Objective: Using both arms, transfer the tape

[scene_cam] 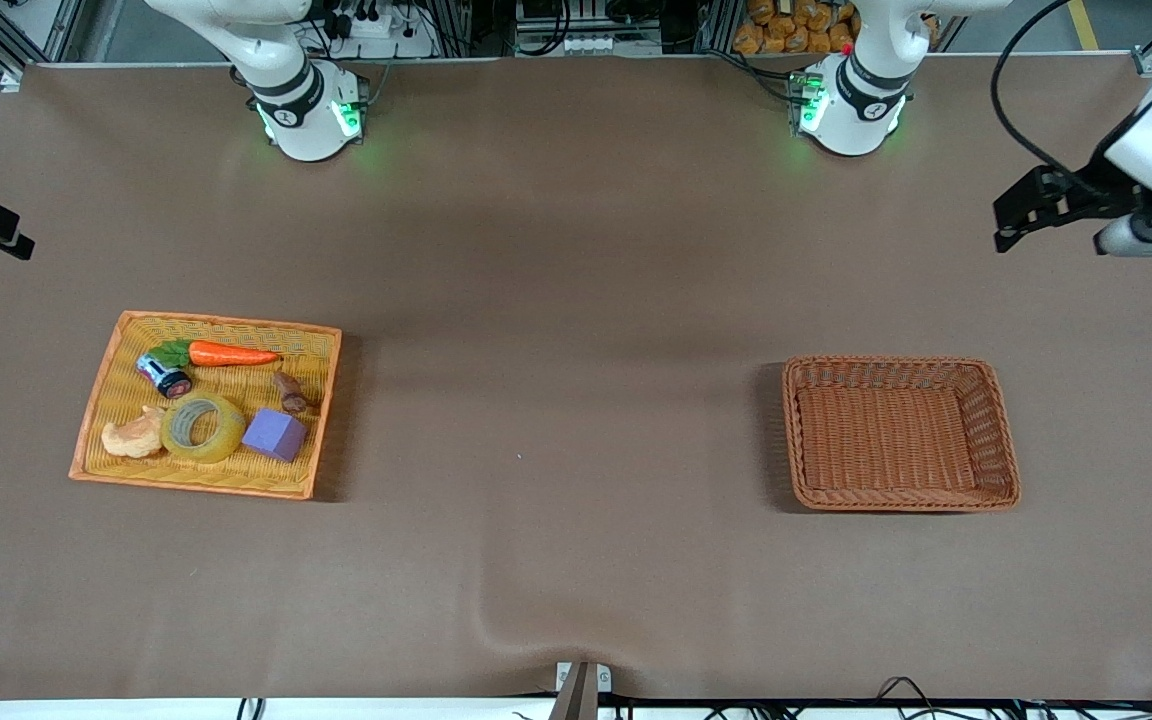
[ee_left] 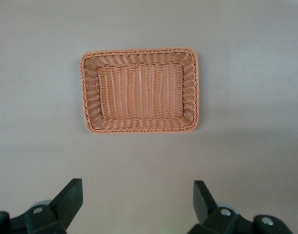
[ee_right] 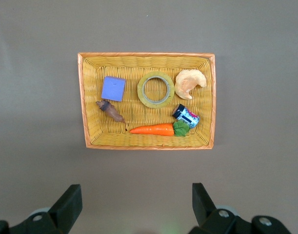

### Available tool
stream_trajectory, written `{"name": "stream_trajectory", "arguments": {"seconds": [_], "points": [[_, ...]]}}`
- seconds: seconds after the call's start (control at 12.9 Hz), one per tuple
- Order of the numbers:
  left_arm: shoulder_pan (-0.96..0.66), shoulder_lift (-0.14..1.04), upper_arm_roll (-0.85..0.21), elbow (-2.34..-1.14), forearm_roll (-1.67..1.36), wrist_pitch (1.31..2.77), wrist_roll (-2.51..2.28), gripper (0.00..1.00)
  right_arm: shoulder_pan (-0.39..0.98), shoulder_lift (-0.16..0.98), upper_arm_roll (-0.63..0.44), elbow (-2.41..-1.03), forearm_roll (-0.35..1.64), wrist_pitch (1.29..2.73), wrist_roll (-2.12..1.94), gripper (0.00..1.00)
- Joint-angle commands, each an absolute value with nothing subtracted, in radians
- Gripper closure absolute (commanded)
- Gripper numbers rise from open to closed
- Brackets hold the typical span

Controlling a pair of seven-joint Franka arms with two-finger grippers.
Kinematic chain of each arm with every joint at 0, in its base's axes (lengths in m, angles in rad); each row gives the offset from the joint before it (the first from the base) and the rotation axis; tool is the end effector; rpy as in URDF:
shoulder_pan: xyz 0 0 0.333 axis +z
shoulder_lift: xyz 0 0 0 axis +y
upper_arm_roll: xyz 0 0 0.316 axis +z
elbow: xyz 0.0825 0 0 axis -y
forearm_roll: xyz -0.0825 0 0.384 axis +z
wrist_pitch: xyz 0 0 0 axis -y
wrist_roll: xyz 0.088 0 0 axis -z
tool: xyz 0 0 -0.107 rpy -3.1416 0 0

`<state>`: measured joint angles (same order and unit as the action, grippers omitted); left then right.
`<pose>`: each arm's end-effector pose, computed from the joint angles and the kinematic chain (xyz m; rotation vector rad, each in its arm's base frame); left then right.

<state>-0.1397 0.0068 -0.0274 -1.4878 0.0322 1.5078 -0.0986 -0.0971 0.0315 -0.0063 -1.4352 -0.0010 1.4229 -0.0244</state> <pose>0.5436 -0.0880 0.6542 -3.1099 0.1031 -0.0269 0.5461 -0.0567 0.6574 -3.1368 0.1242 0.0687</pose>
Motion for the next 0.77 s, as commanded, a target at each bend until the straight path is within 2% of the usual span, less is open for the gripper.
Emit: {"name": "stream_trajectory", "arguments": {"seconds": [0.0, 0.7], "points": [[-0.14, 0.02, -0.047, -1.459, 0.02, 1.491, -0.109, 0.0, -0.095, 0.029, -0.005, -1.436, 0.002, 1.425, -0.005, 0.0], [-0.118, 0.02, -0.038, -1.465, 0.009, 1.485, -0.104, 0.0, -0.095, 0.028, -0.005, -1.434, -0.006, 1.422, -0.006, 0.0]]}}
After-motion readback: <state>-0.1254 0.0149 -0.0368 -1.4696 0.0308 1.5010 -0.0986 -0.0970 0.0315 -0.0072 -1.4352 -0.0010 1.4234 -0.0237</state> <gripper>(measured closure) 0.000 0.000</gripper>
